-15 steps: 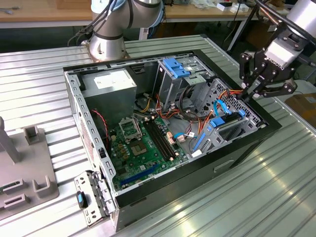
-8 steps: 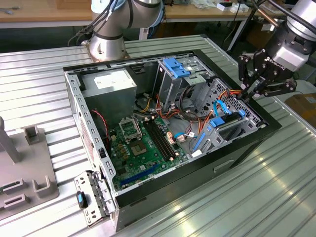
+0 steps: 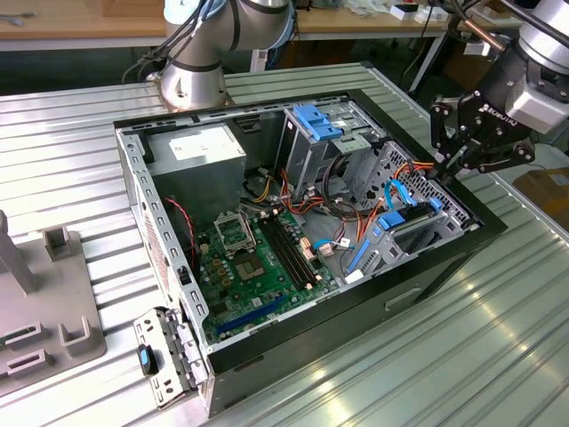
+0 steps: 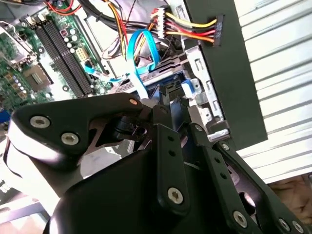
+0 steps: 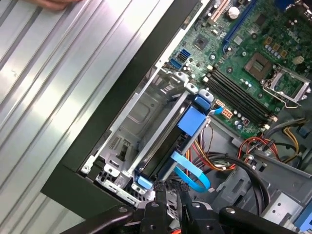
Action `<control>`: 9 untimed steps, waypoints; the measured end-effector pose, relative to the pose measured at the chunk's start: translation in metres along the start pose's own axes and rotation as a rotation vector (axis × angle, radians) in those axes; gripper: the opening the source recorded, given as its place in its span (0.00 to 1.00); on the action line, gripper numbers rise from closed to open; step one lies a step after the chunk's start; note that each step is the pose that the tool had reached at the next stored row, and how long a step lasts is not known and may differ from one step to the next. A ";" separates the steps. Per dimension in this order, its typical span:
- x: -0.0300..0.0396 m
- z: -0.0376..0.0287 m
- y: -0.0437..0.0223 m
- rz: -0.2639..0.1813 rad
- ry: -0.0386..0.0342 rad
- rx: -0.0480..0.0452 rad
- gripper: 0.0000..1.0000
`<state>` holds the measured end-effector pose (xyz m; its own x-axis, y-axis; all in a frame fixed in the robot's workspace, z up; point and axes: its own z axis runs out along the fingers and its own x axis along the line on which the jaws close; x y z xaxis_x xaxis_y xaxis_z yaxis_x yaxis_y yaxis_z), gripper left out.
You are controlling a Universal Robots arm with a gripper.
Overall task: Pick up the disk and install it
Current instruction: 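Insert the second disk wire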
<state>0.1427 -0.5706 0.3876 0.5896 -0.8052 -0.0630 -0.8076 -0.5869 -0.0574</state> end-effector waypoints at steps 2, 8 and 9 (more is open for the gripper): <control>0.0009 0.0001 -0.0014 -0.005 -0.0005 -0.0003 0.24; 0.0023 0.0001 -0.0030 -0.008 -0.0006 -0.0005 0.24; 0.0037 0.0001 -0.0051 -0.012 -0.0008 -0.0008 0.24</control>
<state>0.1490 -0.5706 0.3876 0.5996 -0.7978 -0.0631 -0.8002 -0.5969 -0.0574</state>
